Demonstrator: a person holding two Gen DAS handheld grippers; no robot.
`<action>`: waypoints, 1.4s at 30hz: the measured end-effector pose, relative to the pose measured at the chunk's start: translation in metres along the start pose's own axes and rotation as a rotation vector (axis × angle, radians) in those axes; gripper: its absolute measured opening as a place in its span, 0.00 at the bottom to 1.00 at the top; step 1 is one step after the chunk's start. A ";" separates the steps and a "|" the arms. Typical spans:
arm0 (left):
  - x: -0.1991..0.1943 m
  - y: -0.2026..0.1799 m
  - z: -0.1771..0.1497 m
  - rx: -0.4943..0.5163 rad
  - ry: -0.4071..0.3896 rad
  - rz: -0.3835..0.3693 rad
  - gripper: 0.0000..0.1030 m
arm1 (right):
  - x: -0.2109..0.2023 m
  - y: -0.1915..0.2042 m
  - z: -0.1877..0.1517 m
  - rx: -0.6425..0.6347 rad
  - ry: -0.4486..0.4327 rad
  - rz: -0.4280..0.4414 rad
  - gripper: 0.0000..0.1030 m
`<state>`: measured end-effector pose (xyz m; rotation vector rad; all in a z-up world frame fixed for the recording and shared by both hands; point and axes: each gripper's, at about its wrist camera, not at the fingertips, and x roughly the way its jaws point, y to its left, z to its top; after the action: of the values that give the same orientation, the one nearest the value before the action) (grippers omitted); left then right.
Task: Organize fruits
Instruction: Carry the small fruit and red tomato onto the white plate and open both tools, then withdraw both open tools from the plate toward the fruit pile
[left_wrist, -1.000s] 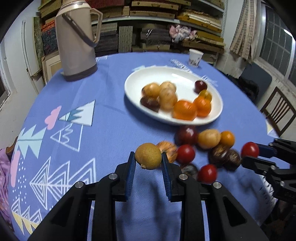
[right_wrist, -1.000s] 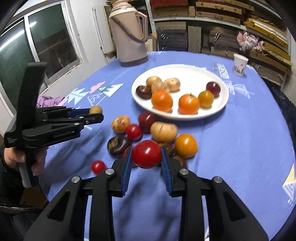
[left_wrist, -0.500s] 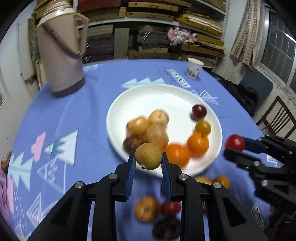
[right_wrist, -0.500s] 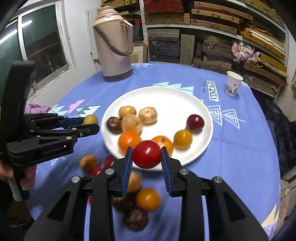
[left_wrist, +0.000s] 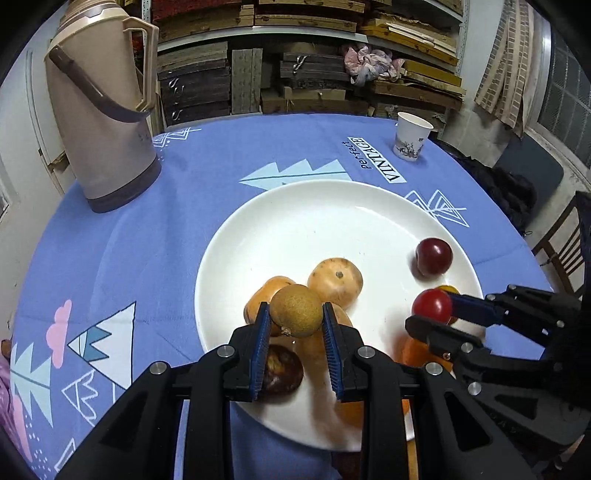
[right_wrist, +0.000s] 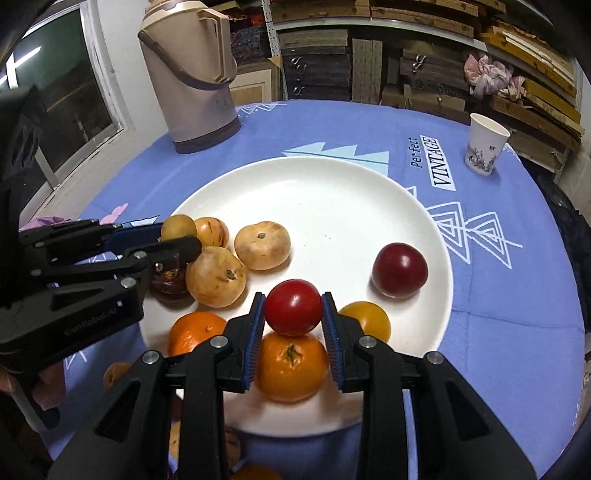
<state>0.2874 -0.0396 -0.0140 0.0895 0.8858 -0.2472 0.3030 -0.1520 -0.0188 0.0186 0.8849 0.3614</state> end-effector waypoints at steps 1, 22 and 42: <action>0.001 0.000 0.001 0.001 -0.001 0.002 0.27 | 0.002 0.000 0.000 0.003 0.002 0.000 0.29; 0.012 -0.008 0.030 0.057 -0.015 0.027 0.44 | -0.021 -0.008 0.000 0.056 -0.057 -0.011 0.44; -0.060 -0.015 -0.045 0.101 -0.021 0.005 0.55 | -0.096 0.012 -0.066 0.074 -0.108 0.010 0.63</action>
<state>0.2135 -0.0359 0.0048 0.1823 0.8516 -0.2873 0.1941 -0.1795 0.0133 0.1097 0.7914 0.3334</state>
